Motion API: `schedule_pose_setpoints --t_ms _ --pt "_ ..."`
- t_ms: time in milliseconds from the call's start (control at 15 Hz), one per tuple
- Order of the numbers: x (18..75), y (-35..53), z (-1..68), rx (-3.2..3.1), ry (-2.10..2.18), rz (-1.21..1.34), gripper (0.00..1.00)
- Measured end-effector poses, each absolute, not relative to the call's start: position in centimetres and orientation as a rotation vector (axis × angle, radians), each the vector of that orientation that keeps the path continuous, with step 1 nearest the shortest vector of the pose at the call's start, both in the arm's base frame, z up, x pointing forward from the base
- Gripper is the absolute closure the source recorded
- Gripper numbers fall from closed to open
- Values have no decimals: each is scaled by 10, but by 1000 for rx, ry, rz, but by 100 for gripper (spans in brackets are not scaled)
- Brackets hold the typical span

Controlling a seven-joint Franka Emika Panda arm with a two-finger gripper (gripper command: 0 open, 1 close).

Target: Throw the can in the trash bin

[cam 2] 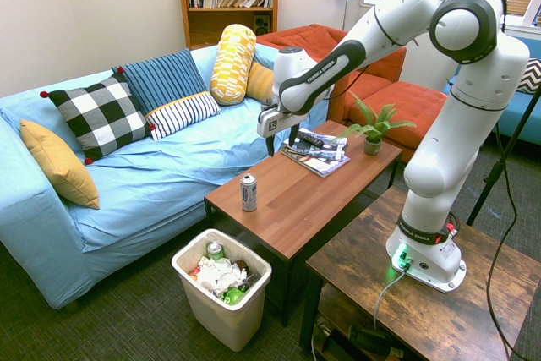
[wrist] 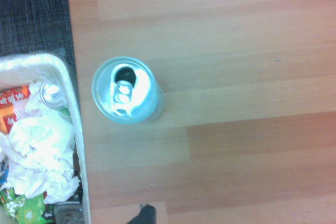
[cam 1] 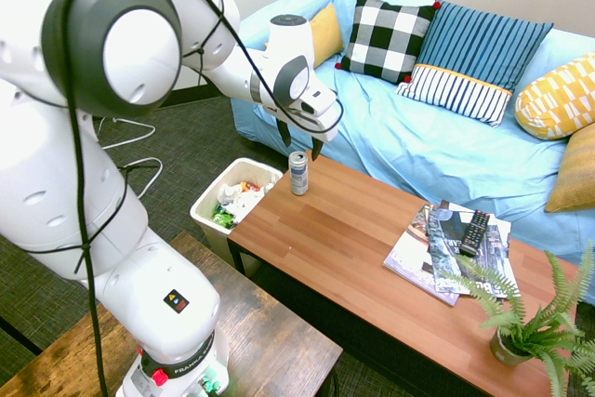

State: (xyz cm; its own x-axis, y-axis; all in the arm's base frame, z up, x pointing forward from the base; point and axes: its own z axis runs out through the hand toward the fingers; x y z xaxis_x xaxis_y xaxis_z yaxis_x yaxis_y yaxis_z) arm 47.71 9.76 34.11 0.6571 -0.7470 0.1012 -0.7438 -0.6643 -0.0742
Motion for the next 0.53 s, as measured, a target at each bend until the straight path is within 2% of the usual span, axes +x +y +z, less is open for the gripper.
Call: schedule_pose_setpoints --t_ms 533 --pt "524 165 282 -2812 1342 -215 0"
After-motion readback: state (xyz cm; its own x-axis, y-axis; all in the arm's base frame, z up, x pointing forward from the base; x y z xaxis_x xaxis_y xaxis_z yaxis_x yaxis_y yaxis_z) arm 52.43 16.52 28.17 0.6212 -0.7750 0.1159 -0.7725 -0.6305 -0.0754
